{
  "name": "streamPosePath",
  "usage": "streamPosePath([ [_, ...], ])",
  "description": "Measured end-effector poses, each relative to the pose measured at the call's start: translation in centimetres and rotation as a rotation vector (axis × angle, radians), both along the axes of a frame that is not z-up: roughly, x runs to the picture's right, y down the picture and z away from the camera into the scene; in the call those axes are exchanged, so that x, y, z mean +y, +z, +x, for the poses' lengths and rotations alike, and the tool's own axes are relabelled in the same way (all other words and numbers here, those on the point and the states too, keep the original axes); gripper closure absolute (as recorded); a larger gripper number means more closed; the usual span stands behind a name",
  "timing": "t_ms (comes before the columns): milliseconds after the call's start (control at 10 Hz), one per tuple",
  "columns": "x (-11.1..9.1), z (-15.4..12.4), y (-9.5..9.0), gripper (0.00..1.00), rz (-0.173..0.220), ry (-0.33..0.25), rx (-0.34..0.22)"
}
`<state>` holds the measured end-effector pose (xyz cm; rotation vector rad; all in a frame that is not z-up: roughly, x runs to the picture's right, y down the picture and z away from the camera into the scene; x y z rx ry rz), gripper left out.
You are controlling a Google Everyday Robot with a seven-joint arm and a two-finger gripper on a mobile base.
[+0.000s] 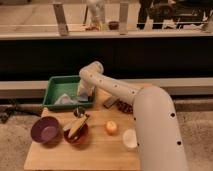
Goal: Wipe tray with sponge
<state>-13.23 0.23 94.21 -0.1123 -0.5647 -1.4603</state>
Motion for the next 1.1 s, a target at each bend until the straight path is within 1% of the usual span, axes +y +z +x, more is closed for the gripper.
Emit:
streamPosePath([
  [100, -0.6, 0.0, 0.3, 0.96, 0.005, 0.004, 0.006],
  [200, -1.8, -0.3, 0.8, 0.96, 0.017, 0.007, 0.009],
  [500, -3.3, -1.3, 1.2, 0.96, 0.037, 0.01, 0.012],
  [1100, -3.3, -1.1, 1.2, 0.96, 0.039, 0.013, 0.016],
])
